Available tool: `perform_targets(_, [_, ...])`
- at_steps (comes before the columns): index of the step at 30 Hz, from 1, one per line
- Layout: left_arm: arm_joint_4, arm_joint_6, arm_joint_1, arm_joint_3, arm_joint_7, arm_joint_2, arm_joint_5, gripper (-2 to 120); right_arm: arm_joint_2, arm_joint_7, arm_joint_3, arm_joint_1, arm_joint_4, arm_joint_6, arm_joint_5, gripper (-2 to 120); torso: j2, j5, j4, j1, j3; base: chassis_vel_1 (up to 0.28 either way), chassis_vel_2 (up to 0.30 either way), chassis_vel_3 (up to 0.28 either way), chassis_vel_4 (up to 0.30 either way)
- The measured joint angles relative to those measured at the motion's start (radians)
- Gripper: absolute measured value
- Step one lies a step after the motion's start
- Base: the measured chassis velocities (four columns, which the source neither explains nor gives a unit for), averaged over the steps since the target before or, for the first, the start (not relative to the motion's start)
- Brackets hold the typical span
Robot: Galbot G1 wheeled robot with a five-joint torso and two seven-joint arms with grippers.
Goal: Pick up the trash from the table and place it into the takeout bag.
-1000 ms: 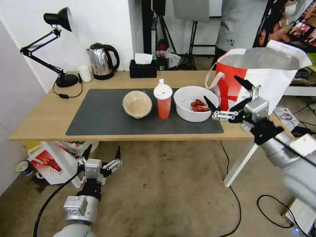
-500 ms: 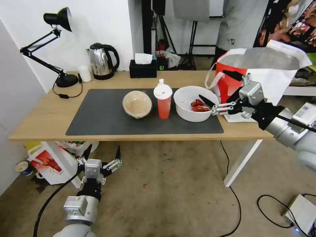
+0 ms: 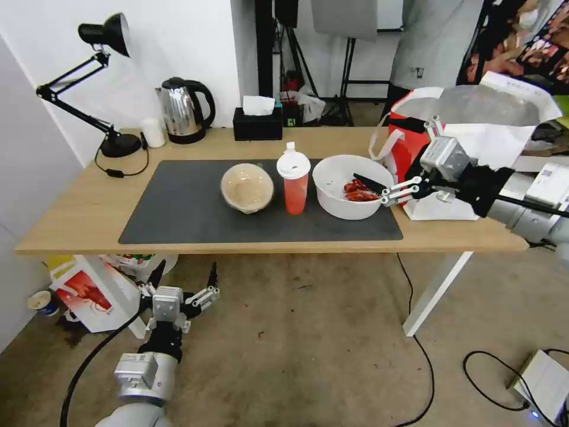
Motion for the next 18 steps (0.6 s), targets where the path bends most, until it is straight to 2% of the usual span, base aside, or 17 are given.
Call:
perform_targets(3, [0.0,0.0,0.0,0.0,0.0,0.0,0.0,100,-0.072,-0.059,0.042,-0.028,-0.068,0.08,0.027,100,0.0,-0.0001,0.0001,0.0,0.0,0.0,0.0,0.0,0.0])
perform_targets(6, [0.0,0.0,0.0,0.0,0.0,0.0,0.0,100,-0.099,-0.028,0.046,-0.037,-0.075,0.103,0.027,100,0.0,0.0001,0.0002,0.0,0.0,0.0,0.0,0.0,0.0])
perform_targets(8, [0.0,0.0,0.0,0.0,0.0,0.0,0.0,100,-0.107,0.02,0.052,-0.039,-0.055,0.073,0.011,100,0.0,0.0,0.0001,0.0,0.0,0.0,0.0,0.0,0.0])
perform_targets(11, [0.0,0.0,0.0,0.0,0.0,0.0,0.0,100,-0.111,0.029,0.068,-0.042,-0.045,0.041,-0.046,100,0.0,-0.0001,0.0001,0.0,0.0,0.0,0.0,0.0,0.0])
perform_targets(18, [0.0,0.0,0.0,0.0,0.0,0.0,0.0,100,-0.143,-0.085,0.099,-0.057,-0.105,0.067,-0.017,100,0.0,0.0,0.0,0.0,0.0,0.0,0.0,0.0,0.0])
